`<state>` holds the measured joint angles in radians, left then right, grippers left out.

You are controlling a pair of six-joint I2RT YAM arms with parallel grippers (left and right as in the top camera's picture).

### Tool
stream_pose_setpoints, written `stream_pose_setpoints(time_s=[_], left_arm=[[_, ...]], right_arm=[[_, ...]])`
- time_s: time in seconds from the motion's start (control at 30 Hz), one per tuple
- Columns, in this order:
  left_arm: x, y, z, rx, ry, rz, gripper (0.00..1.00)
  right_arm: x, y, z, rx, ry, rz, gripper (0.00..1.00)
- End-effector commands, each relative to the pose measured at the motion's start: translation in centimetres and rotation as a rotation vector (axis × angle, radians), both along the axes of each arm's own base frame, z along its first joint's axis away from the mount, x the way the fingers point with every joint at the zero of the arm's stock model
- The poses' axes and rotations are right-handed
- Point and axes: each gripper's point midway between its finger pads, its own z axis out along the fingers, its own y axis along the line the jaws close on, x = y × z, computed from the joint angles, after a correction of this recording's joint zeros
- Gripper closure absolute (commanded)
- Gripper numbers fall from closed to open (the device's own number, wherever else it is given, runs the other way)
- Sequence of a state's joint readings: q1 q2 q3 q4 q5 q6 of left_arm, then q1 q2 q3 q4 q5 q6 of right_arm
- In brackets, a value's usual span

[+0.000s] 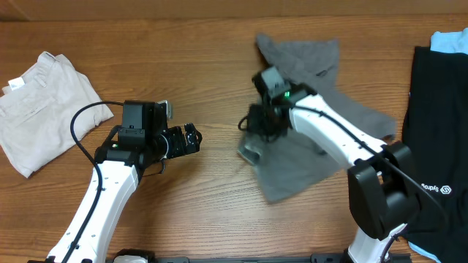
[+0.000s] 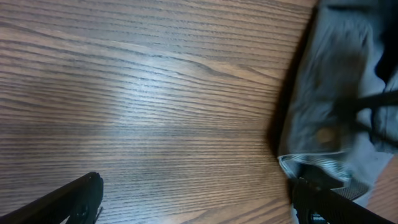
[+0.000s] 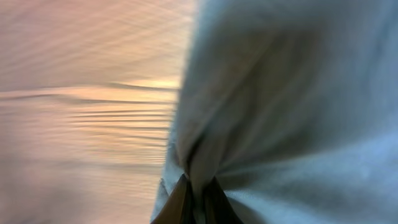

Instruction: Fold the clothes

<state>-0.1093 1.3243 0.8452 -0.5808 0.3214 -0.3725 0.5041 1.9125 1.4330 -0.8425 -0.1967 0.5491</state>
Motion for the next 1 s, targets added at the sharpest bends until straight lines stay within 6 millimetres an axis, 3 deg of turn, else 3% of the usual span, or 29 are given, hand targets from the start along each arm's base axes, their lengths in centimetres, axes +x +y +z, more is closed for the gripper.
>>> stream_pose_setpoints(time_s=[0.0,0.07,0.13,0.2,0.27,0.37,0.53,0.67,0.73,0.87,0.97], left_arm=[[0.7,0.2,0.9,-0.004,-0.024,0.022,0.0],[0.8,0.2,1.0,-0.004,-0.025,0.022,0.0],[0.8,0.2,1.0,-0.001,-0.027,0.023,0.0],[0.8,0.2,1.0,-0.002,-0.027,0.023,0.0],[0.8,0.2,1.0,-0.002,-0.028,0.023,0.0],[1.0,0.3,1.1,0.001,-0.037,0.026,0.0],[1.0,-0.4,1.3,-0.034,-0.039,0.004,0.0],[-0.3,-3.3,2.4,-0.201,-0.006,-0.085,0.0],[-1.6,-4.5,2.5,-0.302,0.093,-0.046,0.09],[-2.8,-4.8,1.4,-0.355,0.234,0.075,0.27],[-4.0,-4.8,-0.8,-0.399,0.392,0.233,0.22]], right_arm=[[1.4,5.7,11.9,0.295,-0.209,0.27,0.96],[2.1,5.1,15.0,0.278,-0.279,0.258,0.96],[3.2,2.7,15.9,0.171,-0.322,0.181,0.96],[3.6,0.4,15.1,0.072,-0.316,0.127,0.96],[3.0,-1.7,13.0,-0.007,-0.243,0.097,0.95],[2.1,-2.9,10.2,-0.054,-0.169,0.087,0.93],[1.9,-3.5,9.1,-0.089,-0.153,0.081,0.91],[2.0,-3.9,9.0,-0.116,-0.156,0.073,0.91],[2.0,-4.0,9.0,-0.119,-0.153,0.073,0.91],[2.0,-4.0,9.0,-0.119,-0.153,0.073,0.91],[1.9,-4.0,8.9,-0.12,-0.15,0.073,0.9]])
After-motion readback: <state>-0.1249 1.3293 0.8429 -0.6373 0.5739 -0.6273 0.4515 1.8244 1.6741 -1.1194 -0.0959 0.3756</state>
